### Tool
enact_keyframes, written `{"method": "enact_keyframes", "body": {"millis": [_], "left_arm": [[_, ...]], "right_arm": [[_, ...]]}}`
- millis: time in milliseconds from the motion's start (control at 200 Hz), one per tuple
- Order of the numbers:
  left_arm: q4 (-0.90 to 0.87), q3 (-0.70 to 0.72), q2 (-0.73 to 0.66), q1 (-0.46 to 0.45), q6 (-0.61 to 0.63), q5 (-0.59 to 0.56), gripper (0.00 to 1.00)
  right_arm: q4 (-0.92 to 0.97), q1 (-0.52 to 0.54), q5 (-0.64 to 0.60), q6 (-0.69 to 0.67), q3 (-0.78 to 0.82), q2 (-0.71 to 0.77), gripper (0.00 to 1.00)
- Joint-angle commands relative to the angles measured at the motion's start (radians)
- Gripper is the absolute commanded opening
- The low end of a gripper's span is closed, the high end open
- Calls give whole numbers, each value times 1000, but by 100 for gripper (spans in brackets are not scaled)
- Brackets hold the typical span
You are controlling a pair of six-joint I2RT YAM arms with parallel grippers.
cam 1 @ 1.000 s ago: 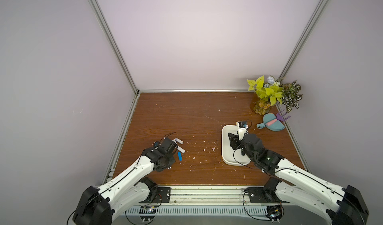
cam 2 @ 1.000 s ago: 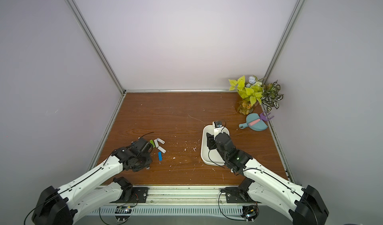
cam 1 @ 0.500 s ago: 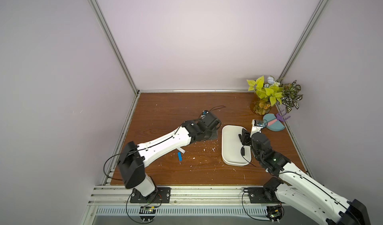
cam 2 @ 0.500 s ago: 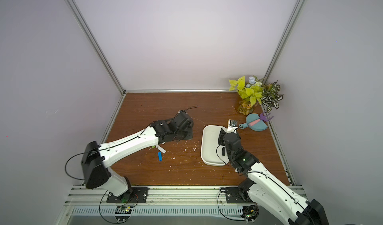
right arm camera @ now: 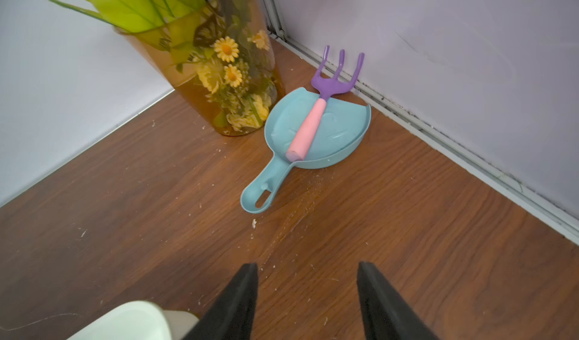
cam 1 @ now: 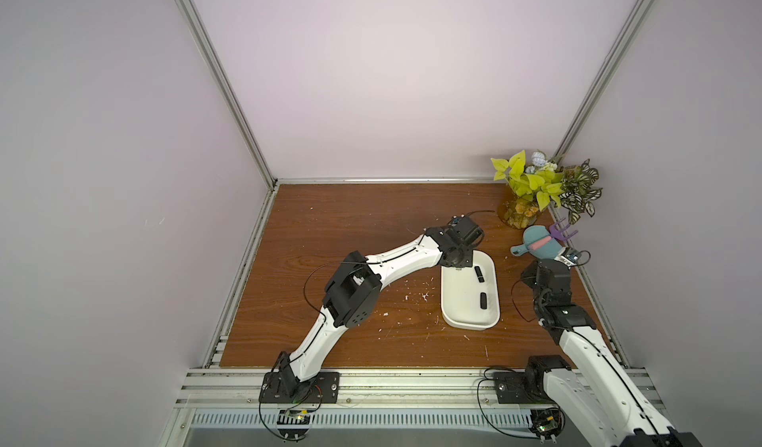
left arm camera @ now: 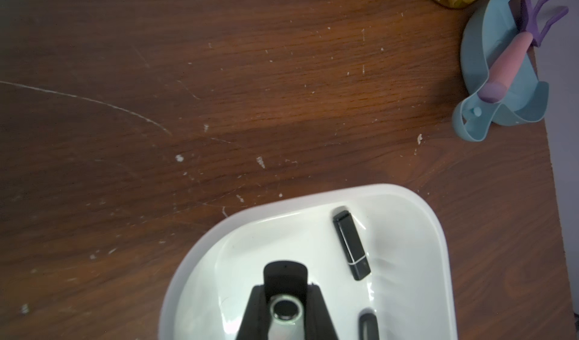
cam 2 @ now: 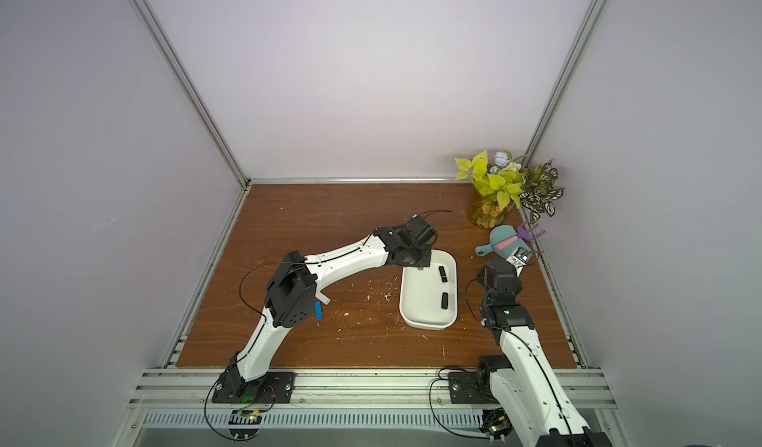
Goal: Put the usb flash drive into the storage box
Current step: Place the USB flash in the storage box.
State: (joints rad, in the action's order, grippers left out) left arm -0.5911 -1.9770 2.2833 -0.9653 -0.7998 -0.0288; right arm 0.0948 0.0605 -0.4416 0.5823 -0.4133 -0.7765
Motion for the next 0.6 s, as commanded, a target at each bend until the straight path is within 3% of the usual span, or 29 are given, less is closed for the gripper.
{"method": "enact_keyframes", "body": {"millis": [0, 245, 595], "left_arm": [[-22, -88, 60, -30, -4, 21, 0], [-21, -159, 169, -36, -29, -13, 0], [-20, -244, 264, -38, -24, 27, 0]], "right_arm": [[-51, -10, 92, 25, -10, -10, 57], [-86, -11, 124, 26, 2, -14, 56], [-100, -13, 172, 22, -1, -30, 57]]}}
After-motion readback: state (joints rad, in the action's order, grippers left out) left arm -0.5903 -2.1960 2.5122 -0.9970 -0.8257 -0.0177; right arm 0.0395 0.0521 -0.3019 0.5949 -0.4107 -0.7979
